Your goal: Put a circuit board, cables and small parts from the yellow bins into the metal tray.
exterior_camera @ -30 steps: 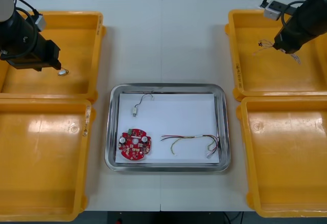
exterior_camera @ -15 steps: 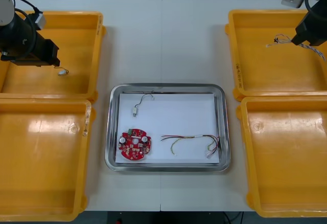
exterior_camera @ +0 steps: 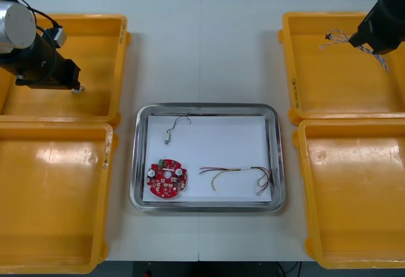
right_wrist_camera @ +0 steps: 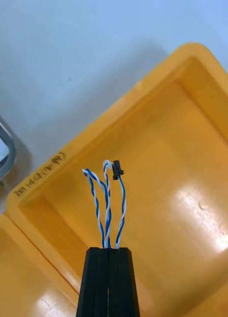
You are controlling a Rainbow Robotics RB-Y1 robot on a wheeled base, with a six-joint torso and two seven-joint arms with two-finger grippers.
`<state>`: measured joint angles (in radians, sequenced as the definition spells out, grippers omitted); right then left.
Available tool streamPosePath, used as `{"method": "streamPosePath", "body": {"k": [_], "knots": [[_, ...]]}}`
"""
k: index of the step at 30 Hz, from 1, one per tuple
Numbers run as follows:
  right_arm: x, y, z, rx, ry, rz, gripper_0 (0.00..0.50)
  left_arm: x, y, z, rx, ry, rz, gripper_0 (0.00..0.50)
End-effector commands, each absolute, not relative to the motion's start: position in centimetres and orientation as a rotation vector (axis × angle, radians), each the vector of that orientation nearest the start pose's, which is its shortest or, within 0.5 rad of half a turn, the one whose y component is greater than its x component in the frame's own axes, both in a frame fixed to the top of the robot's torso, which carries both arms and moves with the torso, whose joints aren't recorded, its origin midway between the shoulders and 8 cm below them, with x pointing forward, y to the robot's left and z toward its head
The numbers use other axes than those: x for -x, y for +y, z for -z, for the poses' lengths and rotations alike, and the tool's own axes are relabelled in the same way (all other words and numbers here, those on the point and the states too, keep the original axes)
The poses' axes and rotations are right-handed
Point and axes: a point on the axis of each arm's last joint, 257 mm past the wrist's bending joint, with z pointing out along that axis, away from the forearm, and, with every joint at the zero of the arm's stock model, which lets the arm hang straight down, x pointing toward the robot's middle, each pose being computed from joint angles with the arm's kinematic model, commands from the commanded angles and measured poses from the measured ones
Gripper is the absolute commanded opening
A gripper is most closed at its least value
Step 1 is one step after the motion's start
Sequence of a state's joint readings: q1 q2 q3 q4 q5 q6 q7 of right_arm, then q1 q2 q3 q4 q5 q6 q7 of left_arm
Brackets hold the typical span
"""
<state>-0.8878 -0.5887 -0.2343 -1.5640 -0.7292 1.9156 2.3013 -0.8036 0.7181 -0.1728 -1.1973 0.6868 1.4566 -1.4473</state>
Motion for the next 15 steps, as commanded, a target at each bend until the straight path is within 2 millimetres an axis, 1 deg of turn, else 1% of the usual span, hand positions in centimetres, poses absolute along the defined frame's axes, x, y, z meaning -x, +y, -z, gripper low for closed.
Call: {"method": "streamPosePath", "body": {"k": [1, 4, 7, 11, 15], "knots": [[-51.9, -25.2, 5.1, 1.276, 2.201, 0.132, 0.0, -59.4, 36.3, 16.1, -0.126, 2.586, -0.113, 0.5], [-51.3, -23.4, 5.6, 1.37, 2.166, 0.175, 0.0, -59.6, 36.2, 16.6, -0.13, 2.582, -0.114, 0.5], [-50.8, -22.1, 6.4, 1.443, 2.145, 0.208, 0.0, -59.7, 36.1, 16.9, -0.127, 2.583, -0.102, 0.5], [-50.0, -20.9, 7.6, 1.519, 2.123, 0.233, 0.0, -59.9, 35.9, 17.2, -0.12, 2.579, -0.086, 0.5], [-49.1, -19.8, 9.2, 1.596, 2.114, 0.25, 0.0, -60.1, 35.8, 17.6, -0.119, 2.576, -0.078, 0.5]]}}
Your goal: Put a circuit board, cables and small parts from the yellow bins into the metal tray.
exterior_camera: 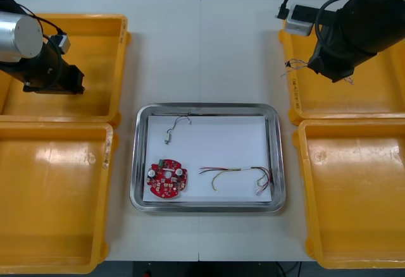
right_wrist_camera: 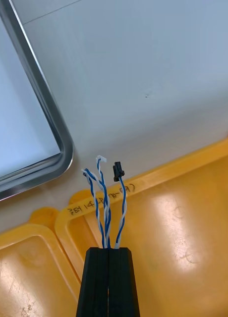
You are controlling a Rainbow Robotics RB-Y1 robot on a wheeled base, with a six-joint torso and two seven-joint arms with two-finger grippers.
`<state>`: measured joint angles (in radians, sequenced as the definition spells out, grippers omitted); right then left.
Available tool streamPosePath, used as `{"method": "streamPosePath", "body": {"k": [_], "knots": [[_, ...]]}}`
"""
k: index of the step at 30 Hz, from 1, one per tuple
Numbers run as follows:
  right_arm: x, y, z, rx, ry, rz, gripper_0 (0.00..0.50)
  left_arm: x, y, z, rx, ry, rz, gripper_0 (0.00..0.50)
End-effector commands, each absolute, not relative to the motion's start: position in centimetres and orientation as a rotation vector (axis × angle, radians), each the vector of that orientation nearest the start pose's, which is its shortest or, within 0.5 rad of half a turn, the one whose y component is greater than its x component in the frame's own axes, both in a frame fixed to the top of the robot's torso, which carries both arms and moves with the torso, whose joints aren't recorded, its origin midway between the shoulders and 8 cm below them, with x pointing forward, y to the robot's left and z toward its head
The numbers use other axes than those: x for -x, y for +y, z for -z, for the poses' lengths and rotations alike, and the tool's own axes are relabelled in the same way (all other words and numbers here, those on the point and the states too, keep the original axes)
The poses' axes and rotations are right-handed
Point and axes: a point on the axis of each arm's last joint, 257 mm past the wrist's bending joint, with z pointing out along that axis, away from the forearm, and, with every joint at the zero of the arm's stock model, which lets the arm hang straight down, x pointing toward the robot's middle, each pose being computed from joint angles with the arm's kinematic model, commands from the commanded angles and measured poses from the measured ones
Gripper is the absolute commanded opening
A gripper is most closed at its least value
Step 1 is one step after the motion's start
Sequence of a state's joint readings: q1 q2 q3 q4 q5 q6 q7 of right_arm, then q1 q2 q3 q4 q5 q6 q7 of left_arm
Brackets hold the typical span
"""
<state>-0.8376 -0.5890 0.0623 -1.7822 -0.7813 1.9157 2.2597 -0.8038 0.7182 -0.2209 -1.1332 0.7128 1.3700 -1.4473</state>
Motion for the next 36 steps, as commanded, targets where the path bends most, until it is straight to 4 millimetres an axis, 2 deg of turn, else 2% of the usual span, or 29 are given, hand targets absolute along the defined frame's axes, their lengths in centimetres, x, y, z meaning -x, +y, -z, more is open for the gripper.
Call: {"method": "streamPosePath", "body": {"k": [1, 10, 23, 32, 36], "knots": [[-48.9, -19.5, 9.7, 1.623, 2.111, 0.255, 0.0, -60.2, 35.8, 17.7, -0.123, 2.573, -0.079, 0.5], [-47.2, -16.5, 12.4, 1.78, 2.066, 0.28, 0.0, -60.7, 35.3, 18.1, -0.137, 2.556, -0.079, 0.5], [-47.3, -11.2, 13.9, 1.765, 2.032, 0.283, 0.0, -60.9, 35.1, 19.4, -0.146, 2.545, -0.08, 0.5], [-46.7, -9.4, 17.3, 1.752, 2.021, 0.21, 0.0, -60.8, 34.9, 19.7, -0.148, 2.55, -0.079, 0.5], [-46.7, -8.6, 17.7, 1.74, 2.007, 0.185, 0.0, -60.8, 34.9, 19.8, -0.152, 2.552, -0.082, 0.5]]}}
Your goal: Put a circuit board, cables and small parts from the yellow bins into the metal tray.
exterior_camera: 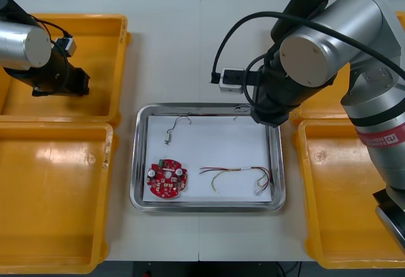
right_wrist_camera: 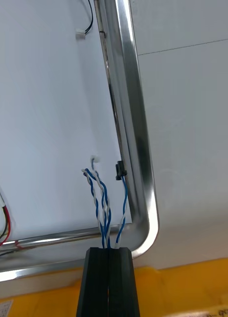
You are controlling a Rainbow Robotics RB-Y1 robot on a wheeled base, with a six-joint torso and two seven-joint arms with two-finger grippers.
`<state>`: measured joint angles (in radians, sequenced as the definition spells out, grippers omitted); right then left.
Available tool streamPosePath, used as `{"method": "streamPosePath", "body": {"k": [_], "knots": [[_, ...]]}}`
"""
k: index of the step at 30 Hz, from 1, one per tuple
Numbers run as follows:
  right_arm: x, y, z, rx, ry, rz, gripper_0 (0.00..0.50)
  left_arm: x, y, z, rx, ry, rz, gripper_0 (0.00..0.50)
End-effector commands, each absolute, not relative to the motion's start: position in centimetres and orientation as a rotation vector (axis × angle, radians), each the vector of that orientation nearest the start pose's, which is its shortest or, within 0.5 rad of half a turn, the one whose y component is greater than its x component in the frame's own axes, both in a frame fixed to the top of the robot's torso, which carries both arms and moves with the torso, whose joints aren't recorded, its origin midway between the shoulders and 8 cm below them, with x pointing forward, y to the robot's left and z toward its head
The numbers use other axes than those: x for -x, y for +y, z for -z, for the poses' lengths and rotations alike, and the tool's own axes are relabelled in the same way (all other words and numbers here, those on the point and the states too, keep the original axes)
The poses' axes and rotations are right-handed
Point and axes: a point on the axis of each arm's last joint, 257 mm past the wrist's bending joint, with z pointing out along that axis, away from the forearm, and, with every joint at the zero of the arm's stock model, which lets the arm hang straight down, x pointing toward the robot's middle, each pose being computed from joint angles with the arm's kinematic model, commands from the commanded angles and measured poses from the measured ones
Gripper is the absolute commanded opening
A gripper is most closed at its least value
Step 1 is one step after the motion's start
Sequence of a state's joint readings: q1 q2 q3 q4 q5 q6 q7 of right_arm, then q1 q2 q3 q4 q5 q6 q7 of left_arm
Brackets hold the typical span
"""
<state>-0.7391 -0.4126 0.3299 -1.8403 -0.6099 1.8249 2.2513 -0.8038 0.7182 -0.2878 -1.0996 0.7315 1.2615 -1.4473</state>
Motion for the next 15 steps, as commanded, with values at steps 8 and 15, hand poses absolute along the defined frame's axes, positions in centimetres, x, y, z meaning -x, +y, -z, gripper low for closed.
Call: {"method": "streamPosePath", "body": {"k": [8, 15], "knots": [[-46.4, -5.9, 18.0, 1.709, 1.998, 0.172, 0.0, -60.8, 35.0, 20.3, -0.156, 2.543, -0.084, 0.001], [-46.4, -4.9, 19.2, 1.701, 1.994, 0.222, 0.0, -60.8, 34.8, 20.5, -0.159, 2.544, -0.081, 0.0]]}}
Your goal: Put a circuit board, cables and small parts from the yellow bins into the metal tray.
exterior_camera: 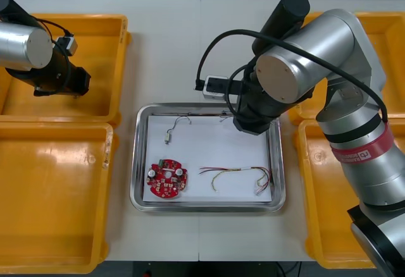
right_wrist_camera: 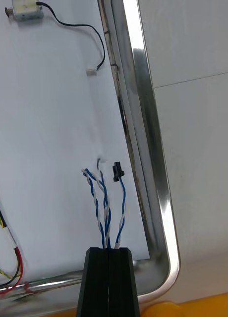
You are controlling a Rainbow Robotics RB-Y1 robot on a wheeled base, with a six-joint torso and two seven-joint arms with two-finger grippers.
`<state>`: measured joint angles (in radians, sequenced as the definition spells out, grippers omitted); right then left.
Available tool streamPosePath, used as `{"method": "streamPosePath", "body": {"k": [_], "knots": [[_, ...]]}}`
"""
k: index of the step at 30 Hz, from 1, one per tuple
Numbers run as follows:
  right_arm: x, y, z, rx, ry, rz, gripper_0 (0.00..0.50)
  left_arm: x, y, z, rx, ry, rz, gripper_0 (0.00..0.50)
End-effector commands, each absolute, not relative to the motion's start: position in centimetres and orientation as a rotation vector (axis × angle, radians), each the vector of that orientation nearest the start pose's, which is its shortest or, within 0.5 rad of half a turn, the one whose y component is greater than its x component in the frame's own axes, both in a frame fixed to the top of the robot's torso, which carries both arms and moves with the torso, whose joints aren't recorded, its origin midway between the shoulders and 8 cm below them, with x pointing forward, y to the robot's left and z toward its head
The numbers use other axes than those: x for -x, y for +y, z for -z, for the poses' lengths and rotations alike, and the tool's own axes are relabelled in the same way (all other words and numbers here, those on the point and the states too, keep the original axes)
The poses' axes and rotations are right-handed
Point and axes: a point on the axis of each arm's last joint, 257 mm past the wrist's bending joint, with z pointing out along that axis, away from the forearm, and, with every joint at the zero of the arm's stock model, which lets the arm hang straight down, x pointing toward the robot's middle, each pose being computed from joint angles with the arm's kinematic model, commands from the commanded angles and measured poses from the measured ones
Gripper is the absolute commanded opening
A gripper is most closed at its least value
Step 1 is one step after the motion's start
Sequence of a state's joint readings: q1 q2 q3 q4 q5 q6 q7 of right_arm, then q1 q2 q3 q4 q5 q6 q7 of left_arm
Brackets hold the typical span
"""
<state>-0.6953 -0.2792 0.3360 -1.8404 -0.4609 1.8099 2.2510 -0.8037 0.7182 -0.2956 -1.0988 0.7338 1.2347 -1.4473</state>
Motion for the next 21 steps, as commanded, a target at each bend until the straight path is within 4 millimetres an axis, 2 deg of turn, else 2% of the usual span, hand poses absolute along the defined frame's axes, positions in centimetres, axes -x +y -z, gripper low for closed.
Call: {"method": "streamPosePath", "body": {"k": [1, 6, 13, 21], "knots": [[-46.4, -5.0, 19.5, 1.698, 1.998, 0.231, 0.0, -60.9, 34.8, 20.4, -0.159, 2.541, -0.078, 0.0], [-46.5, -4.9, 21.1, 1.67, 1.99, 0.224, 0.0, -60.8, 34.8, 20.5, -0.159, 2.543, -0.078, 0.0], [-46.7, -5.1, 22.2, 1.66, 1.978, 0.256, 0.0, -60.6, 35.0, 20.4, -0.156, 2.551, -0.078, 0.0], [-46.9, -4.5, 22.9, 1.633, 1.958, 0.265, 0.0, -59.6, 35.9, 17.9, -0.141, 2.577, -0.094, 0.0]]}}
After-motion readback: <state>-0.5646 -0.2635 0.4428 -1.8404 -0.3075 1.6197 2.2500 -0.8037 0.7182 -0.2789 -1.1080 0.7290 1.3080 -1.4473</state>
